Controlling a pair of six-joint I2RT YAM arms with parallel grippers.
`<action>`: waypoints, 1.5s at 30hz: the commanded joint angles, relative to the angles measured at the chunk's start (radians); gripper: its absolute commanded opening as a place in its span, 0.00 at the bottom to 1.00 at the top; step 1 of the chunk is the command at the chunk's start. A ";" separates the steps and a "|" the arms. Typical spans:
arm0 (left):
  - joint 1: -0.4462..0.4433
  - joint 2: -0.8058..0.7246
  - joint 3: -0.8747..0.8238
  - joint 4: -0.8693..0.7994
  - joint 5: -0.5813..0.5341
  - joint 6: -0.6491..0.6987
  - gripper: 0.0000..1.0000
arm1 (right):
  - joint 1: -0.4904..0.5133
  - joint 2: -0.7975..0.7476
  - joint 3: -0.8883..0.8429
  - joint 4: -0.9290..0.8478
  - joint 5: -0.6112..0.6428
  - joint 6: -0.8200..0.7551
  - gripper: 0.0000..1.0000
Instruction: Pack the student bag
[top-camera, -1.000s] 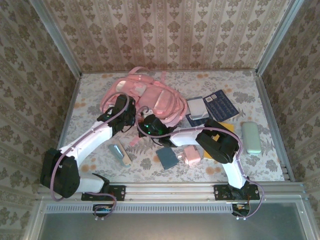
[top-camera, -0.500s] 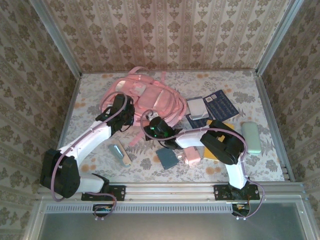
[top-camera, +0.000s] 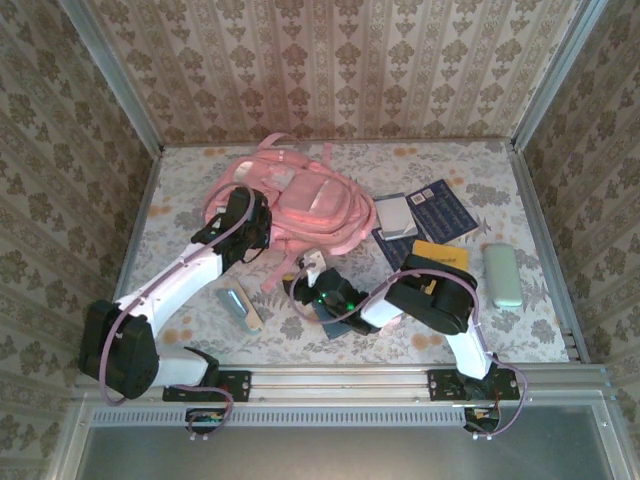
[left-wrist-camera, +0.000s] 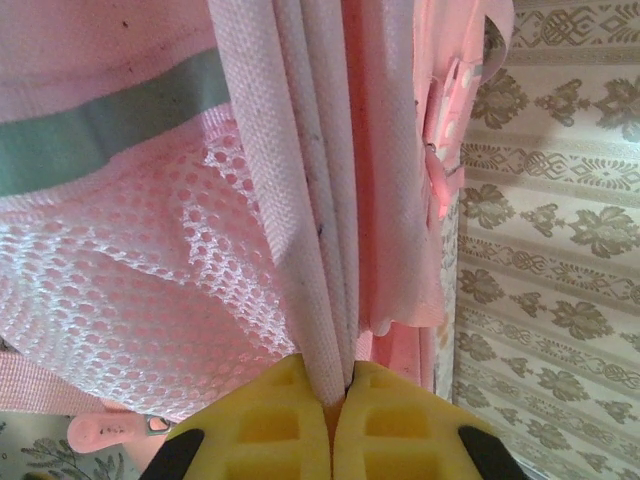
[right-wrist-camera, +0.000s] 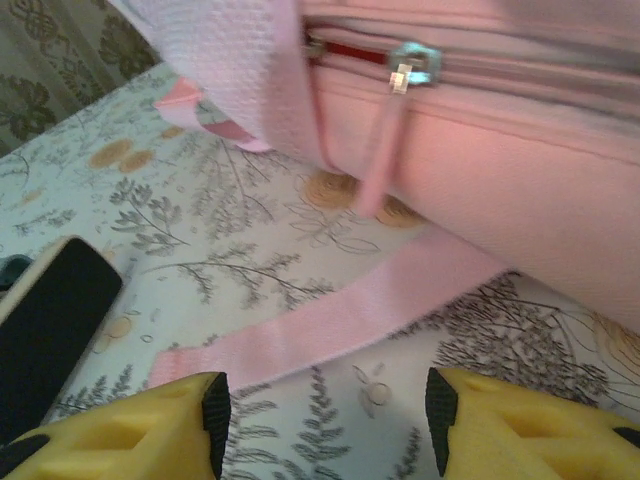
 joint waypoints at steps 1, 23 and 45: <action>-0.017 -0.048 -0.003 0.105 0.006 -0.057 0.00 | 0.007 0.026 0.039 0.099 0.166 -0.085 0.56; -0.050 -0.074 -0.046 0.133 0.000 -0.082 0.00 | -0.018 0.093 0.176 0.012 0.207 -0.154 0.34; -0.023 -0.071 -0.022 0.094 -0.034 0.003 0.00 | -0.071 0.014 0.086 -0.080 0.198 -0.124 0.00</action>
